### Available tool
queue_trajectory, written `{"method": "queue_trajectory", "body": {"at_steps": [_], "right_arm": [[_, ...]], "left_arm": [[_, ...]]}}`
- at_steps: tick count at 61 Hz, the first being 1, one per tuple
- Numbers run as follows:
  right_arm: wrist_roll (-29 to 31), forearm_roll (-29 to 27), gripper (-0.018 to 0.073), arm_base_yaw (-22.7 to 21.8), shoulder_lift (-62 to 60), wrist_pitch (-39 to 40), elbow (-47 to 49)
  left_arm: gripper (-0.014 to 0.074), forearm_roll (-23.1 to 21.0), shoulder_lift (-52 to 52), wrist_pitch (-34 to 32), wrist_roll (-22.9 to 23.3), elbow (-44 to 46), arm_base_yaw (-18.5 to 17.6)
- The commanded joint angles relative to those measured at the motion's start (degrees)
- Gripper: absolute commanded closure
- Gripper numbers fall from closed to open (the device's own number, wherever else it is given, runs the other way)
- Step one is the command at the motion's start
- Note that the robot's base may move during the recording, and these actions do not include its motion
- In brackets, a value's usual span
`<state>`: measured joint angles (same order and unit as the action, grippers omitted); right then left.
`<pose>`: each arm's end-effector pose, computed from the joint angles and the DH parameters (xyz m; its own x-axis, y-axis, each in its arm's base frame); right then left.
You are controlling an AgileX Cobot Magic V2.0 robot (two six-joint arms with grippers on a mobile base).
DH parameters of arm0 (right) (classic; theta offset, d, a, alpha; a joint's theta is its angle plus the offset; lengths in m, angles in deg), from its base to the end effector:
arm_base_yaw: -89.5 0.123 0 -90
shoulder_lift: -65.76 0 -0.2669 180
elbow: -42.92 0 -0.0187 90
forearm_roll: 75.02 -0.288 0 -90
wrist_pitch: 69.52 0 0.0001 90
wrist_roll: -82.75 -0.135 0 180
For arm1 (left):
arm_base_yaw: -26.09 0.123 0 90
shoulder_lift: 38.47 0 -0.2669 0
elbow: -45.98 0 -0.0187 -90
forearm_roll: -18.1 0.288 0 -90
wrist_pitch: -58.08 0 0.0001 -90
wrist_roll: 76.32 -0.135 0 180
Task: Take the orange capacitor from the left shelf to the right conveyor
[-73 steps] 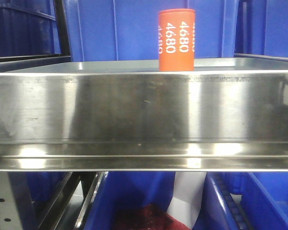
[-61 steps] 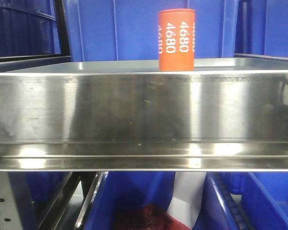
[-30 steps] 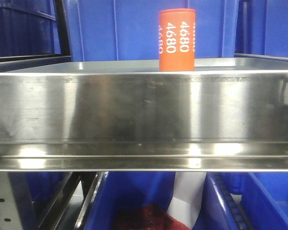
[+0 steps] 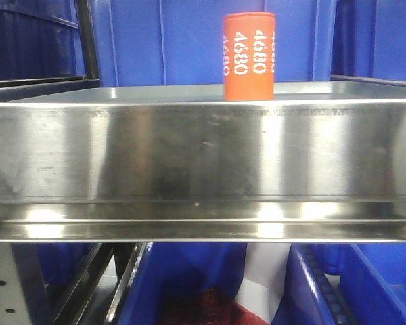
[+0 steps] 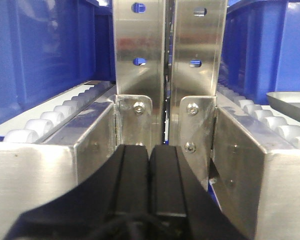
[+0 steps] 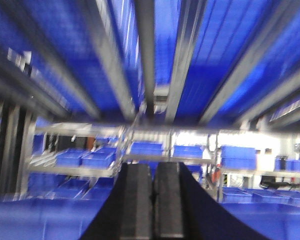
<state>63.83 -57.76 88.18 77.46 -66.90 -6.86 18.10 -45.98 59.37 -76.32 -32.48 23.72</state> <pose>0.0985 -0.0005 0.4006 0.5153 0.0174 -0.8568 -0.0037 0.9998 0.0181 0.1561 -0.0065 0.2031 0.0478 -0.0020 -0.9989 0.0414 0.9991 0.0000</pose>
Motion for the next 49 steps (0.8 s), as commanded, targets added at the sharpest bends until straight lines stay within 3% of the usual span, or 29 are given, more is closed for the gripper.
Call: {"method": "queue_trajectory", "body": {"at_steps": [1,9,16,37,44,49], "right_arm": [[-3.2,1.3,0.0504,-0.3,6.7,-3.6,8.4],[-3.8,1.1,0.0504,0.9,16.6,-9.8,17.0],[-3.5,1.0,0.0504,5.0,24.8,-13.9,22.7],[3.9,0.9,0.0504,31.8,44.9,-26.5,30.9],[3.9,0.7,0.0477,36.1,50.7,-29.5,31.2],[3.9,0.3,0.0363,37.9,54.2,-29.5,31.2]], "left_arm": [[0.0701,-0.3,0.6,-4.7,0.0,0.3,-0.2],[0.0701,-0.3,0.6,-4.7,0.0,0.3,-0.2],[0.0701,-0.3,0.6,-4.7,0.0,0.3,-0.2],[0.0701,-0.3,0.6,-4.7,0.0,0.3,-0.2],[0.0701,-0.3,0.6,-4.7,0.0,0.3,-0.2],[0.0701,-0.3,0.6,-4.7,0.0,0.3,-0.2]]}}
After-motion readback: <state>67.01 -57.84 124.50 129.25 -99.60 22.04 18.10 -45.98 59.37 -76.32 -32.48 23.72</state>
